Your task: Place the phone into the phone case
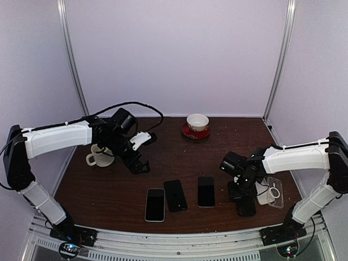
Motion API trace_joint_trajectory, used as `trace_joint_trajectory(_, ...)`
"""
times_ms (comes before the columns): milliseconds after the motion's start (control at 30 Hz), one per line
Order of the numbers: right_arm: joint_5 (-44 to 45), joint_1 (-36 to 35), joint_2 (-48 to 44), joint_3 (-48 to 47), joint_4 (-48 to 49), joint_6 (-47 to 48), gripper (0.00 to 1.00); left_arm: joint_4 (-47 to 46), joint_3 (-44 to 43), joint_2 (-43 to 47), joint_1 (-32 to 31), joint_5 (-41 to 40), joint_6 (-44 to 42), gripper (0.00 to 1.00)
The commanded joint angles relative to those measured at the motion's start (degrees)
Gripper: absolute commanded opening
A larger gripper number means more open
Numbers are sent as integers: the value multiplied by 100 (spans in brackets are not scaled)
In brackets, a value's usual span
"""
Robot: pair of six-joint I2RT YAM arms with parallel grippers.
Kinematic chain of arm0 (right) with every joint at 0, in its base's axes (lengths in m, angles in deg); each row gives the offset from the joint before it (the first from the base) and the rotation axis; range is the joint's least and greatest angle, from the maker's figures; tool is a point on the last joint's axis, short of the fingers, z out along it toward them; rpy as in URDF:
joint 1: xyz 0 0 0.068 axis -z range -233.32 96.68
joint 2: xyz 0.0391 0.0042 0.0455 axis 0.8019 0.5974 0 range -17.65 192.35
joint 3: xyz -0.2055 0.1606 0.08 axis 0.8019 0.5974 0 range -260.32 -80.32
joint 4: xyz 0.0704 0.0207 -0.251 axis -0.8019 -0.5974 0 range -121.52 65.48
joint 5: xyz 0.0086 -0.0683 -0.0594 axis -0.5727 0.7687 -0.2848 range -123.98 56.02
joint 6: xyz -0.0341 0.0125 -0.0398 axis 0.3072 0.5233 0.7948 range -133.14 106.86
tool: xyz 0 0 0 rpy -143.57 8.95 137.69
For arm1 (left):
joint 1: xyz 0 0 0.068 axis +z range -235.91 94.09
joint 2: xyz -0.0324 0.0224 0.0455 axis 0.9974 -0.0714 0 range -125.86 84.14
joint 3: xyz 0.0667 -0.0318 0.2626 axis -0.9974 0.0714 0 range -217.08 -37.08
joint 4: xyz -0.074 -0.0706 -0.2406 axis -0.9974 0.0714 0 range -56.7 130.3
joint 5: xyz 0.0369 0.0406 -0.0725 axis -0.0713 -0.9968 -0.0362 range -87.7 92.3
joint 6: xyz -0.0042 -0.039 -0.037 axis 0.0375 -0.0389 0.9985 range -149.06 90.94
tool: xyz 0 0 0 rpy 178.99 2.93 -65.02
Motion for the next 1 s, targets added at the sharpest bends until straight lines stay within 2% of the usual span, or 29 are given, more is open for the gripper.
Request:
trace_joint_trajectory(0,340,-92,-428,-794,-785,654,0,-219,2,328,-34,421,1,98)
trace_joint_trajectory(133,1240,-615,-645,-2062,-980,2265,0,-468,-19,774,0,1048,311,98)
trace_joint_trajectory(200,1795,-1146,-638,-2703,-697,3545,0,-396,-256,882,25,1489,582,98)
trace_joint_trajectory(267,2355,-1665,-582,-3006,-13,5141,0,-155,-717,933,58,1927,921,97)
trace_joint_trajectory(333,2698,-1972,-557,-2863,871,6778,0,16,-1108,1046,129,2522,1302,98)
trace_joint_trajectory(400,2864,-2194,-543,-2431,1776,8554,0,-287,-1204,1291,180,3070,1812,97)
trace_joint_trajectory(500,3169,-2521,-464,-1902,2999,10810,0,-718,-964,1661,186,3418,2424,97)
trace_joint_trajectory(567,3345,-2675,-360,-1745,3445,12013,0,-716,-731,1773,182,3527,2584,98)
trace_joint_trajectory(700,3510,-2847,-102,-2040,3277,13257,0,-598,-372,1778,-62,3830,2412,98)
trace_joint_trajectory(800,3636,-2983,117,-2232,3209,13965,0,-168,-380,1646,-521,3329,1706,98)
trace_joint_trajectory(967,3500,-3151,222,-2084,3832,14895,0,387,-627,1547,-566,2228,942,93)
